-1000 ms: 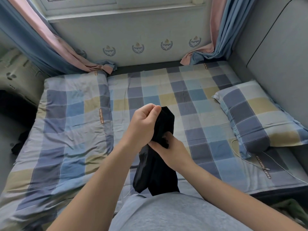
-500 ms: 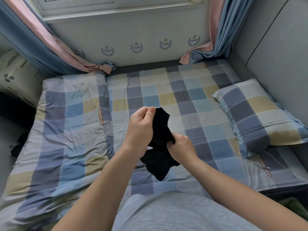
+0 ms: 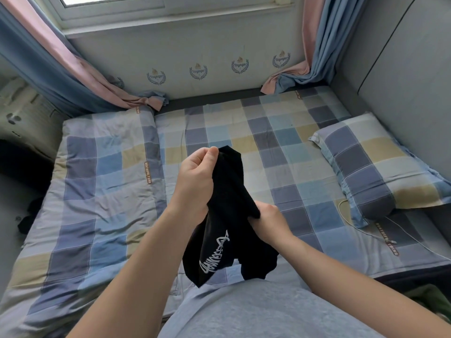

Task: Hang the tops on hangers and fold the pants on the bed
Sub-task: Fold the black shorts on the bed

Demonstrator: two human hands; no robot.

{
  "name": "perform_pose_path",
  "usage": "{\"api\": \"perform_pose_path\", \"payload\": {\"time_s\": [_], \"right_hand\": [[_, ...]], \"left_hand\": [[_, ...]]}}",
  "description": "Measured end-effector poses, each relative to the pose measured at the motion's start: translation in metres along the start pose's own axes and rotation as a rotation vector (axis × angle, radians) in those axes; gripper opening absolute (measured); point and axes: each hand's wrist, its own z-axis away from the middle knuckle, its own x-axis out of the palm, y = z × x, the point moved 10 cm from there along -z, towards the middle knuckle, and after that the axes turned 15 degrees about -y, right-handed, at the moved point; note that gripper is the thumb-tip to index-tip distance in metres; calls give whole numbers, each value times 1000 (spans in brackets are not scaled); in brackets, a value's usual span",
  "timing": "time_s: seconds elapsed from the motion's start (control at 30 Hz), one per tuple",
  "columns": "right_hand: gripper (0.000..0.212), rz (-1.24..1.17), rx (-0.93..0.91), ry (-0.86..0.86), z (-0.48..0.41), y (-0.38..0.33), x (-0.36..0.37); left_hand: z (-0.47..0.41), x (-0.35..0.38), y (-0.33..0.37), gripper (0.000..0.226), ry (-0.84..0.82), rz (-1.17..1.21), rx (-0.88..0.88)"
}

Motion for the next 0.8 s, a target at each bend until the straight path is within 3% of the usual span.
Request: {"api": "perform_pose_path", "payload": {"time_s": [0.23,0.33,0.43,0.53,0.63,0.7,0.77,0.8], "right_hand": [[18,49,284,-28,3,72,0],[12,-86,238,-27,1,70,-6],[11,-342,127,15,-1,49,-19],[16,-507,49,20,-1,24,-29],[16,-685,-6,34,2,1,-37],[14,-833,-41,26,3,-13,-43],[16,-967,-87,1,5,-24,-48],[17,-1031,-111,-6,5,-28,-52]], "left_hand": [[0,-37,-14,31,130,212,-65],[-2,-54,-17,23,228,173,-25],[-5,-55,-21,7,221,-84,-38],[-8,-37,-38,27,84,-325,-110],[-6,2,-84,30,-293,-509,-327],[6,26,-117,45,-527,-540,-464],[10,39,-134,48,-584,-552,-446],[7,40,-135,37,-536,-575,-385]]}}
